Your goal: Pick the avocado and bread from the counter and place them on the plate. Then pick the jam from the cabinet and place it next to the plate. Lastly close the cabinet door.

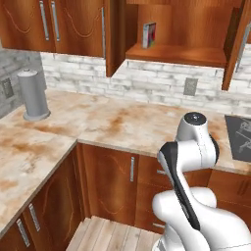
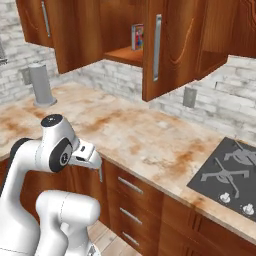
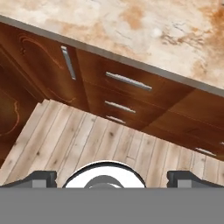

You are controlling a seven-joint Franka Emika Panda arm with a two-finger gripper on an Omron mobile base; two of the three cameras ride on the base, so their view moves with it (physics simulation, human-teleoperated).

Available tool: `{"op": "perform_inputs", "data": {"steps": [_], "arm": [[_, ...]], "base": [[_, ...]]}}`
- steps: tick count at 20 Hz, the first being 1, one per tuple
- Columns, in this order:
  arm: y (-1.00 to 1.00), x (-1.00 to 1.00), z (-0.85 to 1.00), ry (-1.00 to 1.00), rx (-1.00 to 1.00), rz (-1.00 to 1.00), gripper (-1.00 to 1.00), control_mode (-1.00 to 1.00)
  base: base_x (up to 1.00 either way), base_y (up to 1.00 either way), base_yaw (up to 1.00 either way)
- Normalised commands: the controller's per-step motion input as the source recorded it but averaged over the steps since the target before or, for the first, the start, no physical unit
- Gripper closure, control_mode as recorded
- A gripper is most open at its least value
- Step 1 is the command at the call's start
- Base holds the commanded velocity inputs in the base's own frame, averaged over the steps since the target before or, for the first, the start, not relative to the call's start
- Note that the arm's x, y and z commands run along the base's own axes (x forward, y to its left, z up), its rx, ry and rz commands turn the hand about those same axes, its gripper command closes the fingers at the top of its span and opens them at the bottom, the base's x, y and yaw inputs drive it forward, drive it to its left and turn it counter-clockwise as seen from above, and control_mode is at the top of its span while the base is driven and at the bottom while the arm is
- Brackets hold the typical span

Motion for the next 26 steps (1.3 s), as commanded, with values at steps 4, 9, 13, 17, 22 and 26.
{"op": "perform_inputs", "data": {"steps": [4, 9, 13, 17, 22, 26], "arm": [[0.00, 0.00, 0.00, 0.00, 0.00, 0.00, -1.00, 1.00], [0.00, 0.00, 0.00, 0.00, 0.00, 0.00, -1.00, 1.00], [0.00, 0.00, 0.00, 0.00, 0.00, 0.00, -1.00, 1.00], [0.00, 0.00, 0.00, 0.00, 0.00, 0.00, -1.00, 1.00], [0.00, 0.00, 0.00, 0.00, 0.00, 0.00, -1.00, 1.00], [0.00, 0.00, 0.00, 0.00, 0.00, 0.00, -1.00, 1.00]], "base": [[0.01, 0.47, -0.32], [0.00, 0.56, -0.26], [0.00, 0.46, -0.24], [-0.01, 0.43, -0.26], [-0.01, 0.36, -0.30], [0.04, 0.30, -0.19]]}}
